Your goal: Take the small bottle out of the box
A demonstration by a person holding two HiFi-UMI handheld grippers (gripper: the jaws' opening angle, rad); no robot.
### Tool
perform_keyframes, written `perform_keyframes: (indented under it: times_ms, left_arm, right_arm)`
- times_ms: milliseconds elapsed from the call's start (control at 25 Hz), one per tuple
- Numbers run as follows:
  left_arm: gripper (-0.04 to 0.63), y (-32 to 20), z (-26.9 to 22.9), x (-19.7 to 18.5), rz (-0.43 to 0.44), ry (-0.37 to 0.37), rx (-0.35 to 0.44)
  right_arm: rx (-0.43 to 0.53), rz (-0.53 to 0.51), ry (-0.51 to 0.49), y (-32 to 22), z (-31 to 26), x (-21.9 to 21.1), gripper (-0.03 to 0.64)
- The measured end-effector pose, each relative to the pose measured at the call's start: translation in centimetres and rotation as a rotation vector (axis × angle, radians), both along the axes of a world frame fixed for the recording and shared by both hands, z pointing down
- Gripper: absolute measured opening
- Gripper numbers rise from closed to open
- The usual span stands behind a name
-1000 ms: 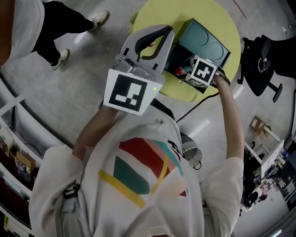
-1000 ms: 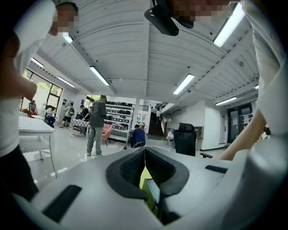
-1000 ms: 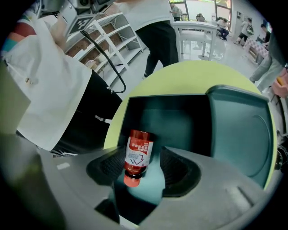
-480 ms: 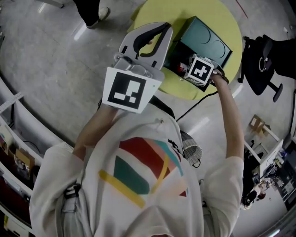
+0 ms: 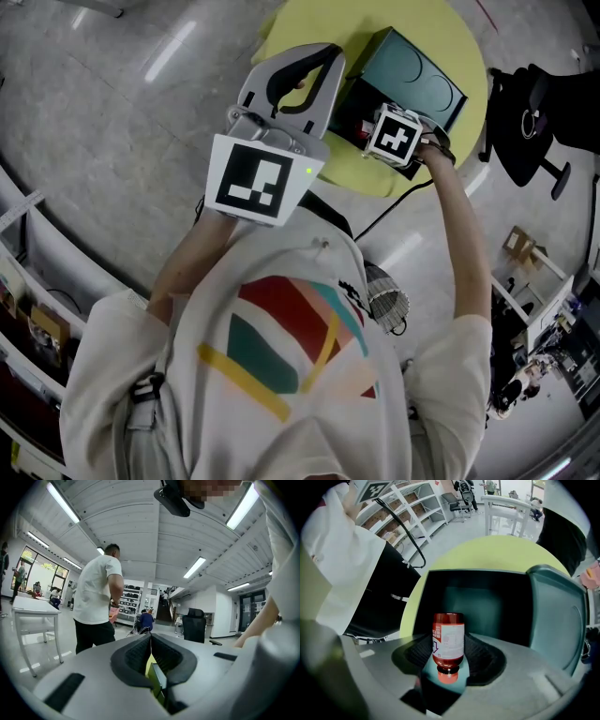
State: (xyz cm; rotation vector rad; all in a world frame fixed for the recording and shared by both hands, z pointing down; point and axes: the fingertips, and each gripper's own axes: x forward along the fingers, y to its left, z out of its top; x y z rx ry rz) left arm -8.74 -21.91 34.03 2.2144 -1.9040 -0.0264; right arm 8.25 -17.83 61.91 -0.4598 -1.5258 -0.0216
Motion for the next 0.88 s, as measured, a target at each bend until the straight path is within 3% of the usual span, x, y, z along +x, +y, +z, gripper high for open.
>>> perform_keyframes:
  times_ms: [560,760,880]
  left_arm:
    - [0.015,0.1,0.2,0.3,0.014,-0.001,-0.008]
    - [0.015,0.1,0.2,0.4,0.020,-0.009,-0.005]
    - [0.015,0.2,0.0,0.7,0.030,-0.013,0.000]
  right_arm:
    - [-0.001,0.000,0.052,0.1,0.2,0.2,0.206]
    - [0.077,-0.069,-0.032,0.3,0.2,-0.8,0.206]
    - [0.128,-0.048,-0.060,0.1,0.3,-0.8,0.206]
